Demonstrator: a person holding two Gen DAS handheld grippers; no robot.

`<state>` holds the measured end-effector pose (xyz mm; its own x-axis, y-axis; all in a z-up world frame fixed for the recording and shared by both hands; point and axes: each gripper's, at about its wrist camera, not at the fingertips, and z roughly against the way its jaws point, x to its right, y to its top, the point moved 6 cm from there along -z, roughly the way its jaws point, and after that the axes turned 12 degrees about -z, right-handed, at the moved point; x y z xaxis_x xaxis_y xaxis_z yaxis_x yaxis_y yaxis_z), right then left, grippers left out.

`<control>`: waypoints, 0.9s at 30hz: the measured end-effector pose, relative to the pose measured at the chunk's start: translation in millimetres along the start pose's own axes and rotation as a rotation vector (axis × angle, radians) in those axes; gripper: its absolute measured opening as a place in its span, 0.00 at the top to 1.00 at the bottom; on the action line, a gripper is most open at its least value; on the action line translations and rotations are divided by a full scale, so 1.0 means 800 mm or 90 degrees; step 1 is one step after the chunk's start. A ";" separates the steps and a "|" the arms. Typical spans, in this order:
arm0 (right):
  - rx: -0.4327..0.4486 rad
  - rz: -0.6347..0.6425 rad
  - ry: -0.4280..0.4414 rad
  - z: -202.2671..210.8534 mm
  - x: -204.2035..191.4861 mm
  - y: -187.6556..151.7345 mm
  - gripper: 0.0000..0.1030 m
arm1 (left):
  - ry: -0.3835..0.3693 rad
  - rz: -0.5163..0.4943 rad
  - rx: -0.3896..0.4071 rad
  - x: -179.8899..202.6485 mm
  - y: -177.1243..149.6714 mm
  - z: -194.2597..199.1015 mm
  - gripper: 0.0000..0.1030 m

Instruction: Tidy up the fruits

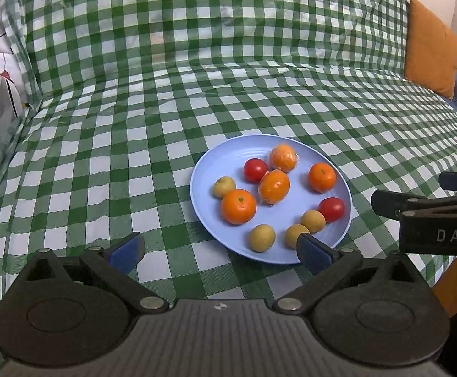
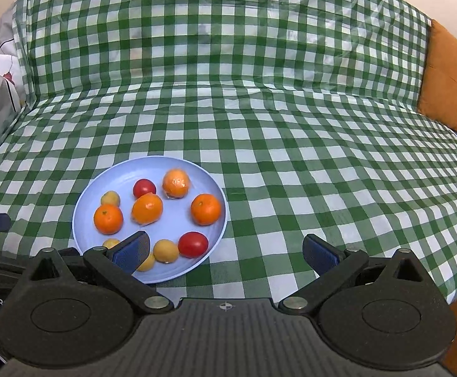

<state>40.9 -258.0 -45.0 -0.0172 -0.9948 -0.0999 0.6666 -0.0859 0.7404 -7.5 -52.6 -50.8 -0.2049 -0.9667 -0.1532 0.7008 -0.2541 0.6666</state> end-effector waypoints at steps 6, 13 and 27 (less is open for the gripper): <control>-0.004 -0.002 0.004 -0.002 -0.001 0.000 0.01 | -0.003 -0.001 0.000 0.000 0.001 -0.001 0.00; -0.006 0.000 0.005 -0.003 -0.002 0.000 0.01 | 0.001 -0.006 0.002 0.002 0.001 -0.001 0.00; -0.006 -0.007 0.001 -0.003 0.000 0.000 0.01 | 0.008 0.012 -0.007 -0.005 -0.001 -0.004 0.00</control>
<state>42.8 -258.0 -47.0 -0.0233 -0.9937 -0.1094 0.6737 -0.0965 0.7327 -5.2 -48.6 -52.6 -0.1833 -0.9716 -0.1498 0.7115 -0.2363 0.6618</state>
